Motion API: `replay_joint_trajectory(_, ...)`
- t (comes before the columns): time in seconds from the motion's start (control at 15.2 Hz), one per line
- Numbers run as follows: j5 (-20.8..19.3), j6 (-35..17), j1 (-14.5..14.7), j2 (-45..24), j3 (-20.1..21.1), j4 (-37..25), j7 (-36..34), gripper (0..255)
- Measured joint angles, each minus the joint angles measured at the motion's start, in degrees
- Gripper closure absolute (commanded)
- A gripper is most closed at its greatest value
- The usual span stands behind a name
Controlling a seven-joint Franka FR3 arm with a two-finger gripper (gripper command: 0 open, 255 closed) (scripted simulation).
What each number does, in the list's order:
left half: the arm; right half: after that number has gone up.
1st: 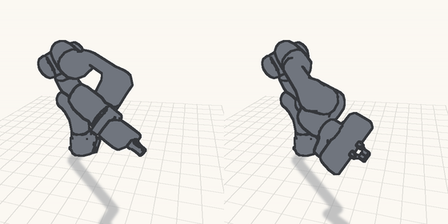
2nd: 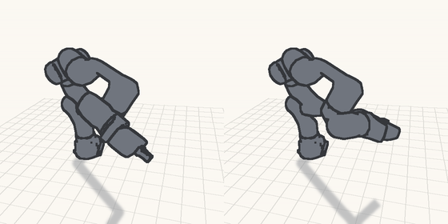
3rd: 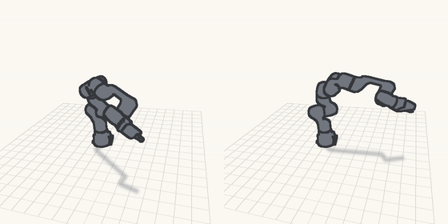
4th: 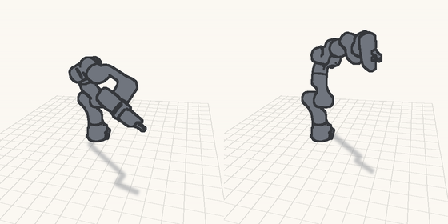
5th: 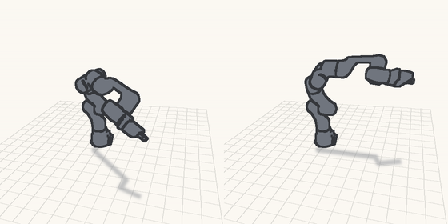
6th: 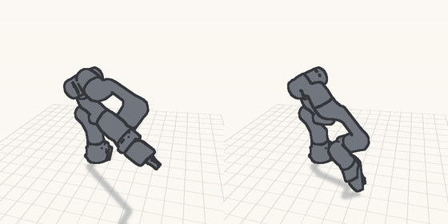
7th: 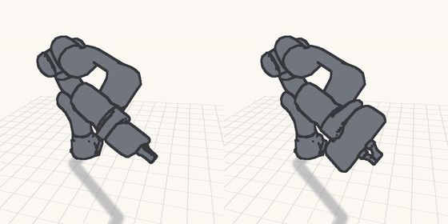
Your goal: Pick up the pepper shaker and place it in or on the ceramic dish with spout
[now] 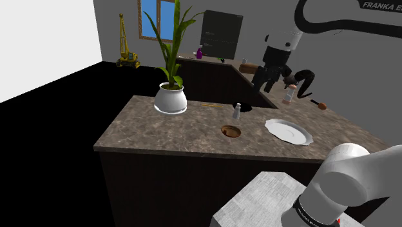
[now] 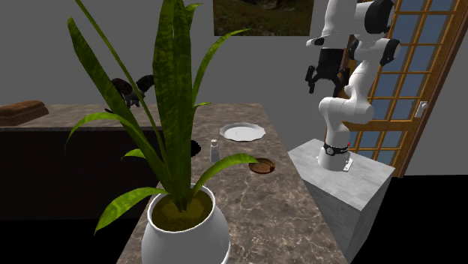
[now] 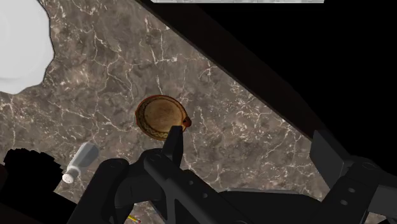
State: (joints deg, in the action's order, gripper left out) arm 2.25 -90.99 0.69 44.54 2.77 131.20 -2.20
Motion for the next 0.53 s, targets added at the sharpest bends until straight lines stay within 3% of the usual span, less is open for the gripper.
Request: replay_joint_trajectory(0.53, -3.08, -7.81, -2.40, -7.65, -3.95, 0.79, 3.65, 0)
